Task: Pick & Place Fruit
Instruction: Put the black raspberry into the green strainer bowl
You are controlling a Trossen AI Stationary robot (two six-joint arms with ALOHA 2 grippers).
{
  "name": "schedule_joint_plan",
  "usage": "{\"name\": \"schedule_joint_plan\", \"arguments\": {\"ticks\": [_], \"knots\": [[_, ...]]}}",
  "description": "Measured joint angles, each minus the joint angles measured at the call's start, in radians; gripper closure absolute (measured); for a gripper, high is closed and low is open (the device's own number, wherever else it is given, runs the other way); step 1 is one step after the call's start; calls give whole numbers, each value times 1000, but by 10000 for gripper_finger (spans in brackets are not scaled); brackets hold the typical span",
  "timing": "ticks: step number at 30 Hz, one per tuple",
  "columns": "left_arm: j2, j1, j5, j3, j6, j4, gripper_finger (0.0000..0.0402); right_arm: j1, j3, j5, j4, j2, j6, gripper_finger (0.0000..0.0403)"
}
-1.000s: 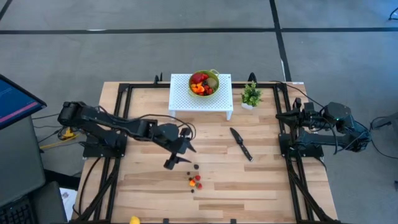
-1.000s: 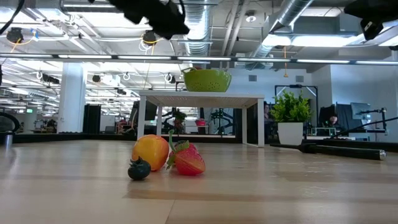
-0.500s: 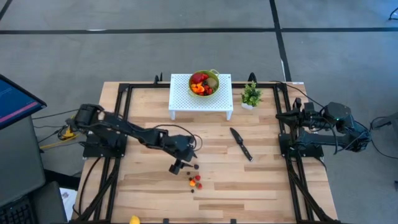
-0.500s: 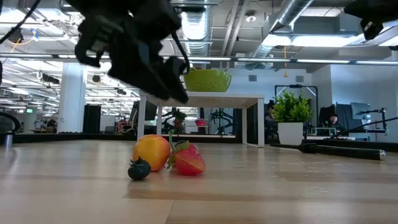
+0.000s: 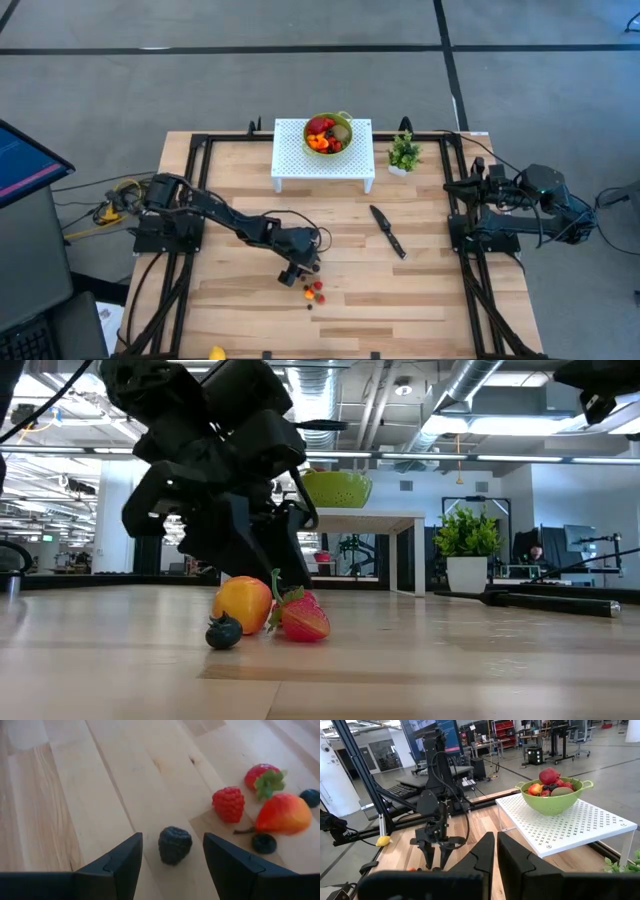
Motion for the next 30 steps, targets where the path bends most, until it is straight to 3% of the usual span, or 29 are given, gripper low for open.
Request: {"name": "schedule_joint_plan", "arguments": {"ticks": [12, 30], "knots": [[42, 12, 64, 0, -3, 51, 216, 0, 0, 0, 0, 0, 0, 386], [42, 12, 83, 0, -8, 68, 301, 0, 0, 0, 0, 0, 0, 386]]}}
